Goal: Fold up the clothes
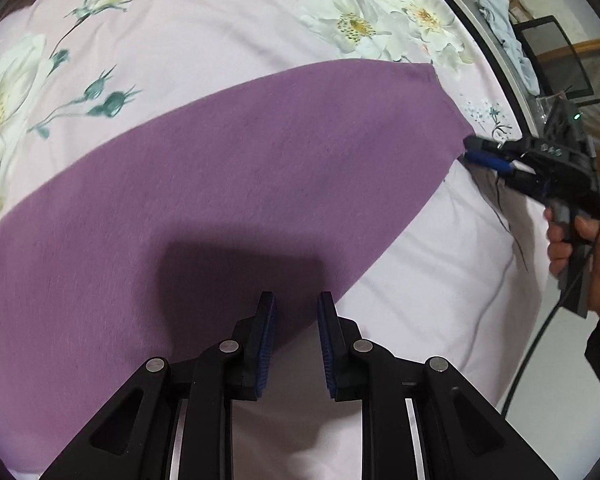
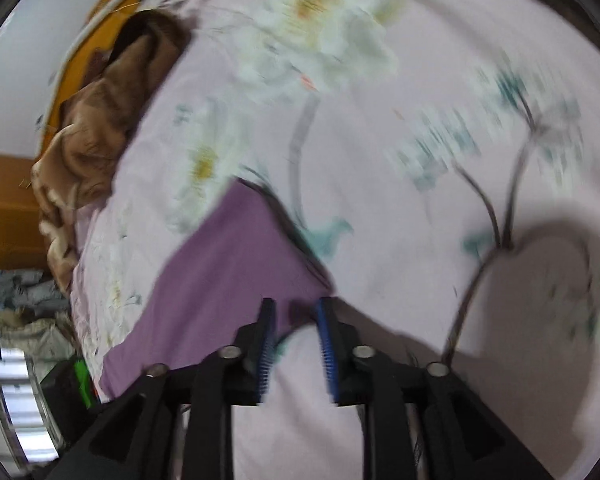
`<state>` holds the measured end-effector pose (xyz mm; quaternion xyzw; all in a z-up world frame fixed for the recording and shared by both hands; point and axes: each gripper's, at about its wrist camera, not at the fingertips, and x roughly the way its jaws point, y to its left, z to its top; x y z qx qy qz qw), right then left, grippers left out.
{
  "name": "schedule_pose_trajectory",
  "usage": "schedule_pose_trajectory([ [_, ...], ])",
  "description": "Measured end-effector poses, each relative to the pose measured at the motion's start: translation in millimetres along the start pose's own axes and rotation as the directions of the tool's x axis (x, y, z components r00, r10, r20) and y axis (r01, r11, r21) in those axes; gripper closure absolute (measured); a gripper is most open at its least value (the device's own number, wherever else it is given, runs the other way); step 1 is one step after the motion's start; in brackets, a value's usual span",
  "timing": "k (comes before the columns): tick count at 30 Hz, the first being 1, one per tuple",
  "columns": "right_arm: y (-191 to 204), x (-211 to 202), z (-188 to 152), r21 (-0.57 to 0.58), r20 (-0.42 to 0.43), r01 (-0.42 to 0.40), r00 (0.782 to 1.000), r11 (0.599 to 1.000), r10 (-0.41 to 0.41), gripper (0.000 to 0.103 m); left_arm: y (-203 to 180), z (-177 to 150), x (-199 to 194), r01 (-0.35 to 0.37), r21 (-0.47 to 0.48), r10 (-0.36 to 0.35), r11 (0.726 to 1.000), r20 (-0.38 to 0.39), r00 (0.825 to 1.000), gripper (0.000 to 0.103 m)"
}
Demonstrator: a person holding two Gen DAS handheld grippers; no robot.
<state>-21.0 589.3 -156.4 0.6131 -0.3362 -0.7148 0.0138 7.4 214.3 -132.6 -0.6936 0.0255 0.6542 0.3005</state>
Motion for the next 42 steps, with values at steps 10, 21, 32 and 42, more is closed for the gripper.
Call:
schedule_pose_trajectory([
  [10,72,-19,-33,-0.187,0.091,0.099,0.992,0.977,-0.083,0.077,53,-10,-23,-0.101,-0.147,0.115,0.984,0.089,0.989,0.061],
  [21,213,57,-113,-0.434,-0.085,-0.042,0.996,0.9,0.005,0.077,128,-56,-81,-0.102,-0.257,0.151,0.961,0.181,0.972,0.061],
  [32,319,107,-206,-0.559,-0.249,-0.144,0.968,0.817,0.0,0.077,323,-164,-167,-0.173,-0.571,0.345,0.802,0.207,0.916,0.061],
  [42,400,168,-288,-0.587,-0.311,-0.167,0.95,0.792,-0.03,0.077,451,-219,-218,-0.177,-0.654,0.404,0.735,0.214,0.89,0.061],
])
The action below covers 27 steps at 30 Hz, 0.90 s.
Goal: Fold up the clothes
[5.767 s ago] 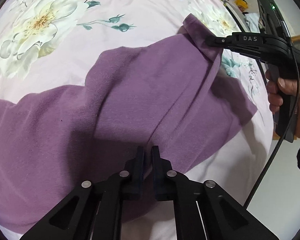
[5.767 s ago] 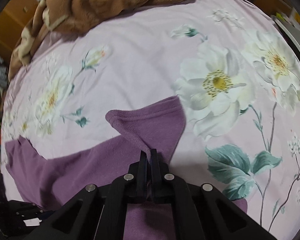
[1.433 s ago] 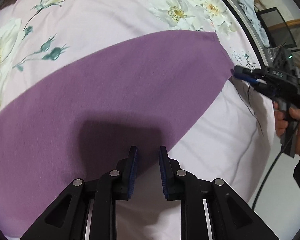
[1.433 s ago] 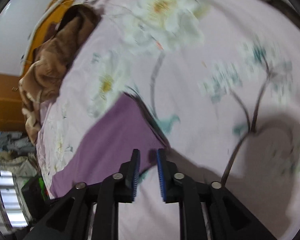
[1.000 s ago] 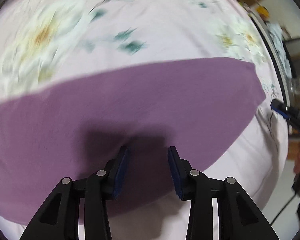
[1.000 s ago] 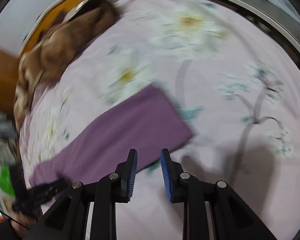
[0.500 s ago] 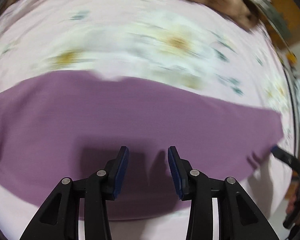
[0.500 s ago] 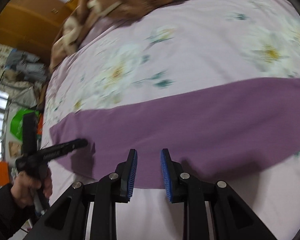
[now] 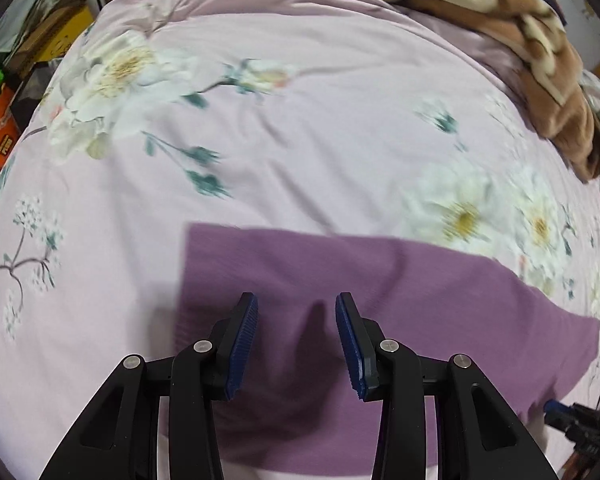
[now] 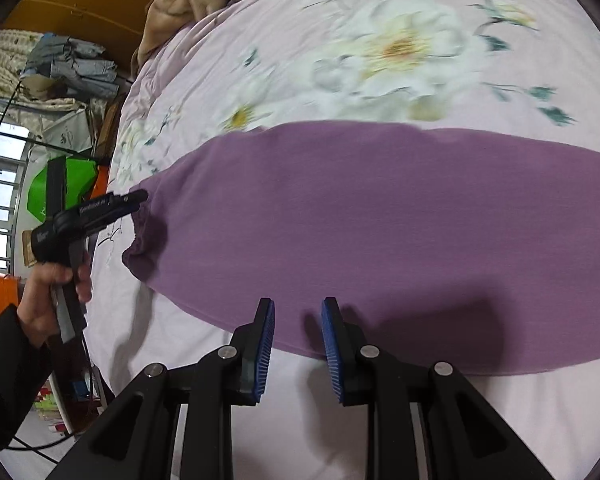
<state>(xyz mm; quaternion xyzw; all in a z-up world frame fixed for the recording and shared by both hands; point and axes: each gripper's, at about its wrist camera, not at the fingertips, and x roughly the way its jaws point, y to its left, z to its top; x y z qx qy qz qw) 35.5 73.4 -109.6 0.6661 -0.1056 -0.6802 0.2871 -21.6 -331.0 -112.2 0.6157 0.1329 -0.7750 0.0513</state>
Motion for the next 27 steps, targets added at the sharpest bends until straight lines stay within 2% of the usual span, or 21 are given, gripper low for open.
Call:
schedule_pose_trajectory([
  [7,40,43,8,-0.019,-0.012,0.002,1.0,1.0,-0.002,0.077,25,15,30,0.035,0.028,-0.034,0.999,-0.036,0.999,0.061],
  [8,44,50,8,-0.03,-0.016,0.015,1.0,0.999,-0.016,0.077,26,17,33,0.042,0.033,-0.041,0.999,-0.037,0.998,0.062],
  [10,46,64,6,-0.042,-0.041,0.063,0.997,0.997,-0.065,0.077,25,22,42,0.006,0.078,-0.002,0.997,-0.051,0.999,0.075],
  [12,42,81,1,-0.028,-0.083,0.123,0.989,0.992,-0.125,0.085,28,25,50,0.023,0.091,-0.017,0.996,-0.065,0.998,0.075],
  [14,36,84,-3,0.015,-0.083,0.124,0.989,0.992,-0.122,0.087,32,28,54,0.048,0.097,-0.041,0.994,-0.076,0.996,0.075],
  [17,37,78,-1,0.055,-0.084,0.131,0.988,0.99,-0.127,0.087,38,28,41,0.08,0.096,-0.074,0.992,-0.066,0.995,0.075],
  [19,45,70,1,0.045,-0.071,0.141,0.988,0.989,-0.138,0.085,44,24,25,0.083,0.089,-0.08,0.993,-0.04,0.996,0.075],
  [22,63,59,6,0.005,-0.039,0.133,0.99,0.991,-0.133,0.085,55,10,-11,0.129,0.049,-0.13,0.99,0.016,0.991,0.074],
  [24,72,60,8,-0.02,-0.03,0.131,0.991,0.991,-0.132,0.085,53,0,-23,0.167,0.055,-0.169,0.984,0.024,0.985,0.073],
  [27,84,68,13,-0.045,-0.029,0.136,0.99,0.99,-0.137,0.085,40,-37,-31,0.186,0.115,-0.186,0.976,-0.011,0.982,0.069],
])
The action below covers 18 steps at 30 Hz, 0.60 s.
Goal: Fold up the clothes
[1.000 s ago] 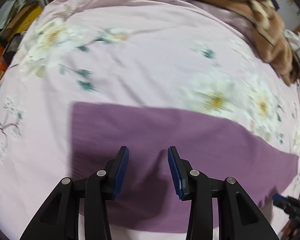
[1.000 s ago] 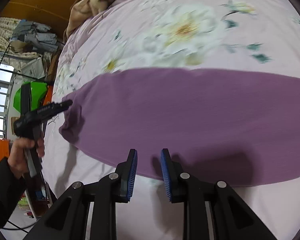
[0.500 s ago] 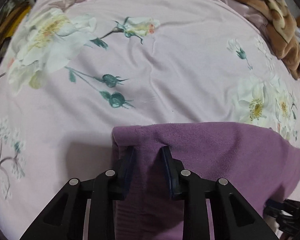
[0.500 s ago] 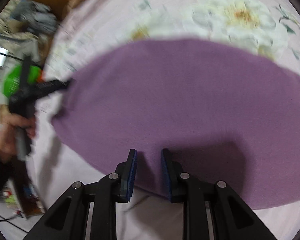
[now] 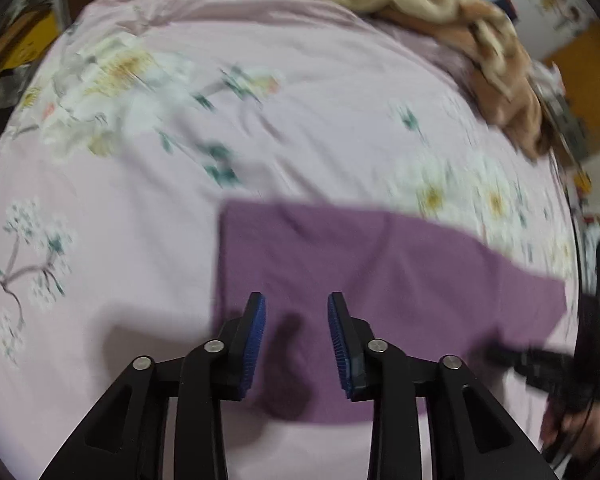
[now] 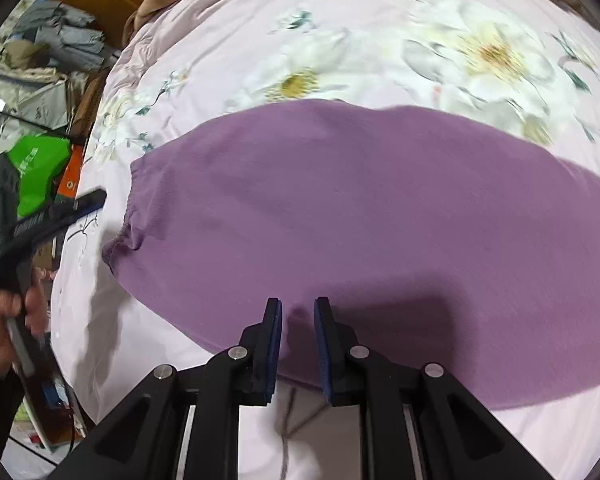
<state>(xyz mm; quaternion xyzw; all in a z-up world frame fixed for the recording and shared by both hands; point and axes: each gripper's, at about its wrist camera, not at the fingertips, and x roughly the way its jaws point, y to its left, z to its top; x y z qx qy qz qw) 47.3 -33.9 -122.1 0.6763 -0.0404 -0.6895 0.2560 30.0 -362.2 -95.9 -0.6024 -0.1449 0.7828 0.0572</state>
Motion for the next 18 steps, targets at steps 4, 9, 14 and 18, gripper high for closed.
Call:
schedule_pose_trajectory([
  [4,3,14,0,0.0,-0.032,0.01,0.999,1.0,-0.01,0.085,15,-29,35,-0.002,-0.022,0.0,1.0,-0.094,0.996,0.07],
  [9,-2,20,-15,-0.002,-0.063,0.025,0.998,1.0,-0.026,0.085,22,-29,37,0.016,-0.05,-0.022,0.999,-0.122,0.992,0.071],
  [14,-7,7,-24,0.021,-0.011,0.023,1.0,1.0,-0.022,0.085,2,-9,15,0.033,-0.007,-0.033,0.999,-0.051,0.998,0.063],
  [18,-18,16,-28,0.055,-0.054,0.033,0.998,0.998,-0.03,0.09,-1,9,44,-0.021,0.004,0.021,1.0,-0.076,0.997,0.063],
])
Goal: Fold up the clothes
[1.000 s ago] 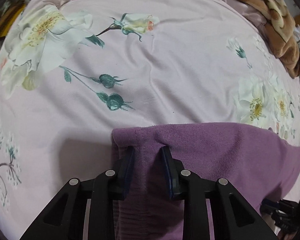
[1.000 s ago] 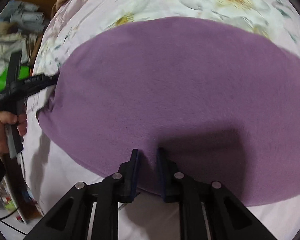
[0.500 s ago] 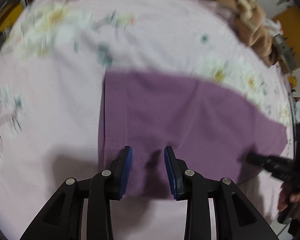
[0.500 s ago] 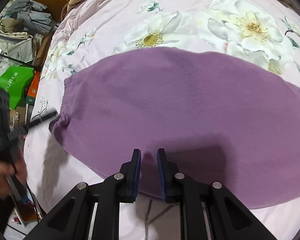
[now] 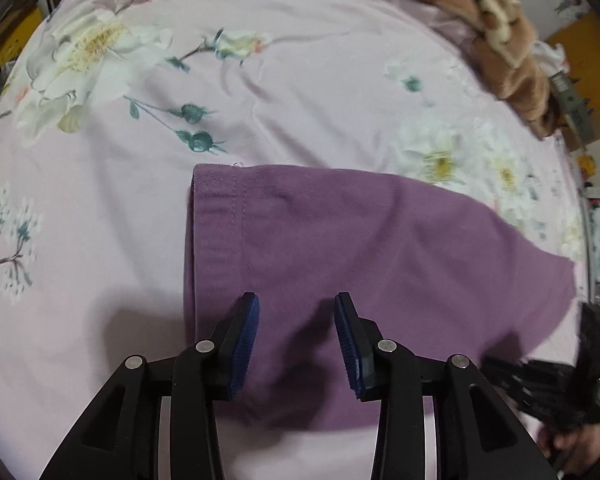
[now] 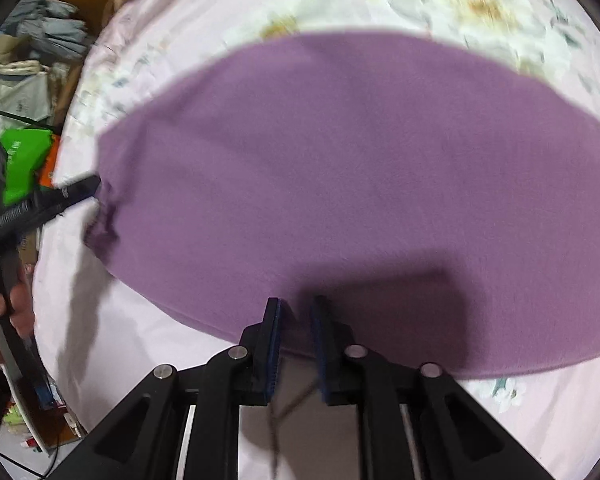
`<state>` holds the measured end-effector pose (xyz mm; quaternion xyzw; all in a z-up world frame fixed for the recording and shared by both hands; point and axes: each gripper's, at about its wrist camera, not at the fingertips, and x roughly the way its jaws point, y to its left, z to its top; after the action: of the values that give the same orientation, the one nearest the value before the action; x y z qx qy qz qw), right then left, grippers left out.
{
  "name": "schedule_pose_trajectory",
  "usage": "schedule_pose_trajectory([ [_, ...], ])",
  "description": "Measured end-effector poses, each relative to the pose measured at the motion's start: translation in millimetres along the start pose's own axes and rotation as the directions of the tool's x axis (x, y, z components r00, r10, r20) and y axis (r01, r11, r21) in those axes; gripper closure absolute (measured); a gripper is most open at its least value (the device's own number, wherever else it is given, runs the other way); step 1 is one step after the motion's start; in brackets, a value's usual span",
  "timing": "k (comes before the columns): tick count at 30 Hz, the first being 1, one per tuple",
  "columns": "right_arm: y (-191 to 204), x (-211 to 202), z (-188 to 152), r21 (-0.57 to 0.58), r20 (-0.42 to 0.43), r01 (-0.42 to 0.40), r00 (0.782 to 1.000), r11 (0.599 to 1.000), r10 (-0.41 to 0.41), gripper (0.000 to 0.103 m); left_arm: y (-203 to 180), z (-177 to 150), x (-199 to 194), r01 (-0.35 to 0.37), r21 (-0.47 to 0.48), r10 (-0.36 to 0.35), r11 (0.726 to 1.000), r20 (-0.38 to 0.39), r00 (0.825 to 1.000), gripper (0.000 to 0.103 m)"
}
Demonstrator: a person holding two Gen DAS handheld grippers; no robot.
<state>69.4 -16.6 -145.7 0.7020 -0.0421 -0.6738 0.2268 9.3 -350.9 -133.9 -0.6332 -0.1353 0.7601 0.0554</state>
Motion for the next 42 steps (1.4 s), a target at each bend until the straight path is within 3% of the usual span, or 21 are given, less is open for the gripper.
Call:
schedule_pose_trajectory([
  [3,-3,-21,3,-0.005,0.061,-0.025,0.998,1.0,0.026,0.09,1,5,6,-0.004,-0.037,0.004,0.999,-0.01,1.0,0.063],
  [7,-29,-42,13,0.021,0.138,0.021,0.99,1.0,-0.023,0.089,-13,-2,0,-0.016,0.011,0.016,1.0,0.004,1.0,0.062],
  [10,-65,-35,18,0.096,0.098,0.079,0.991,0.992,-0.088,0.089,-15,-6,10,-0.048,0.008,0.048,0.999,-0.032,0.998,0.062],
  [13,-91,-45,15,0.156,0.1,0.072,0.991,0.985,-0.088,0.092,-17,-10,4,-0.046,-0.011,0.045,0.999,-0.029,0.999,0.062],
  [17,-92,-61,-2,0.102,0.12,0.088,0.988,0.991,-0.1,0.09,-36,-19,-9,-0.013,0.015,0.013,1.0,0.0,1.0,0.062],
  [21,-101,-42,-21,0.125,0.035,0.104,0.993,0.987,-0.109,0.092,-57,-42,13,-0.013,0.053,0.017,0.998,-0.078,0.997,0.061],
  [23,-103,-45,-26,0.14,0.042,0.094,0.994,0.986,-0.101,0.092,-56,-53,24,-0.02,0.027,0.024,0.999,-0.123,0.992,0.062],
  [26,-99,-60,-28,0.124,0.083,0.074,0.993,0.989,-0.085,0.09,-63,-60,17,-0.04,0.018,0.042,0.999,-0.105,0.994,0.061],
  [29,-99,-66,-25,0.097,0.121,0.047,0.991,0.994,-0.059,0.09,-88,-60,10,-0.025,0.057,0.029,0.998,-0.078,0.997,0.061],
  [31,-104,-58,-24,0.099,0.089,0.047,0.994,0.994,-0.056,0.09,-113,-61,14,-0.004,0.107,0.013,0.994,-0.079,0.997,0.061],
  [33,-117,-53,-27,0.123,0.059,0.046,0.997,0.991,-0.053,0.094,-134,-63,23,0.018,0.139,-0.004,0.99,-0.102,0.995,0.061],
  [35,-130,-66,-29,0.147,0.099,0.016,0.995,0.989,-0.031,0.093,-148,-66,34,0.027,0.13,-0.011,0.991,-0.123,0.992,0.061],
  [39,-165,-95,-29,0.167,0.172,0.04,0.983,0.985,-0.069,0.093,-176,-70,48,0.041,0.117,-0.024,0.992,-0.146,0.989,0.061],
  [42,-218,-99,-27,0.227,0.116,0.059,0.989,0.972,-0.087,0.097,-193,-71,55,0.017,0.128,0.006,0.992,-0.174,0.985,0.061],
])
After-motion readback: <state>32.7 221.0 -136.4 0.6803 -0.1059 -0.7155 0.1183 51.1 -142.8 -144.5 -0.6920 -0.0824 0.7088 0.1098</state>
